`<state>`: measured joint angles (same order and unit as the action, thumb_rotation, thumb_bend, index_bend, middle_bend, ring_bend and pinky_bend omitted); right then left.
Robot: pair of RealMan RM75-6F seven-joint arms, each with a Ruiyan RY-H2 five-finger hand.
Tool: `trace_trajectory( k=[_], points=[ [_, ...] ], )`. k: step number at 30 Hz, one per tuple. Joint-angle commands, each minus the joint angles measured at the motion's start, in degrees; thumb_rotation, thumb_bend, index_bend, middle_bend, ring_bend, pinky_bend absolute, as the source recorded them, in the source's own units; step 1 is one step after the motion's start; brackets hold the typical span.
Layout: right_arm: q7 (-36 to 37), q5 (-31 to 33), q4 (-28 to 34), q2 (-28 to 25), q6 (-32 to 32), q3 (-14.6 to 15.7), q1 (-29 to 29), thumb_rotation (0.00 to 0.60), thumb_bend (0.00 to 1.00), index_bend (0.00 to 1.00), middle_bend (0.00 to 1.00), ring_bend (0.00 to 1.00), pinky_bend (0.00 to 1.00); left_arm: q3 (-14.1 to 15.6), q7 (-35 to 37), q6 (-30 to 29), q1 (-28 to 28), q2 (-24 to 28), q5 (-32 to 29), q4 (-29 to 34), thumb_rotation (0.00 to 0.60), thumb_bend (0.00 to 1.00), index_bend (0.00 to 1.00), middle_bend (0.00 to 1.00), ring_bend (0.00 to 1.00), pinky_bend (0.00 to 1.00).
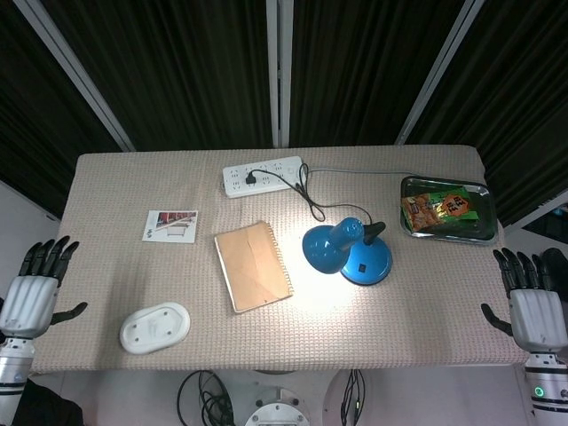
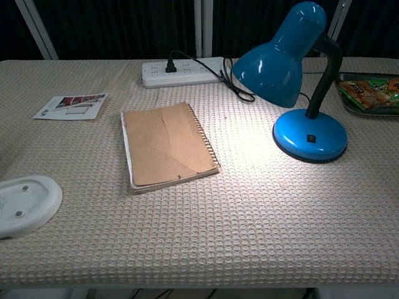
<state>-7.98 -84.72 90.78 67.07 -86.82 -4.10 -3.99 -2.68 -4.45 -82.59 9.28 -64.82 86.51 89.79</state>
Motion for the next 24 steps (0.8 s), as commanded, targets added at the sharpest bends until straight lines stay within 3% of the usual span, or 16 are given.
trace_trajectory(
  k=[1, 2, 4, 8, 16, 24],
  points=[
    [0.94, -3.17, -0.54, 1.08, -0.01, -0.29, -1.65, 0.6, 0.26, 0.0, 0.88, 0.83, 0.8, -0.14, -0.37, 0.8, 0.45, 0.16, -0.49, 0.49, 0.6, 0.0, 0.0, 0.0, 0.0, 0.0],
    [0.9, -4.47, -1.22, 1.72, -0.63, -0.38, -2.03, 0.6, 0.27, 0.0, 0.95, 0.9, 0.86, -0.27, -0.26, 0.74, 0.51, 0.14, -0.52, 0.56, 0.6, 0.0, 0.0, 0.0, 0.0, 0.0],
    [1.66, -6.94, -2.09, 2.89, -1.01, -0.33, -3.06, 0.6, 0.29, 0.0, 1.0, 0.97, 0.92, -0.42, 0.24, 0.53, 0.63, -0.11, -0.3, 0.43, 0.6, 0.0, 0.0, 0.0, 0.0, 0.0],
    [1.25, -9.45, -0.91, 3.28, 1.72, 0.09, -5.61, 0.6, 0.35, 0.0, 1.0, 1.0, 0.99, -0.27, 0.18, 0.91, 0.86, -0.59, -0.16, -0.11, 0.6, 0.0, 0.0, 0.0, 0.0, 0.0],
    [-3.2, -8.74, 2.24, 5.95, 16.32, 2.51, -12.36, 0.6, 0.62, 0.0, 1.0, 1.0, 1.0, 0.0, -0.18, 1.06, 0.62, -0.84, -0.63, -0.09, 0.6, 0.0, 0.0, 0.0, 0.0, 0.0],
    [-7.97, -2.65, -0.03, 10.85, 25.06, 1.62, -16.49, 0.6, 0.63, 0.0, 1.0, 1.0, 1.0, 0.18, -0.08, 0.56, 0.23, -0.4, -0.54, 0.29, 0.6, 0.0, 0.0, 0.0, 0.0, 0.0]
  ],
)
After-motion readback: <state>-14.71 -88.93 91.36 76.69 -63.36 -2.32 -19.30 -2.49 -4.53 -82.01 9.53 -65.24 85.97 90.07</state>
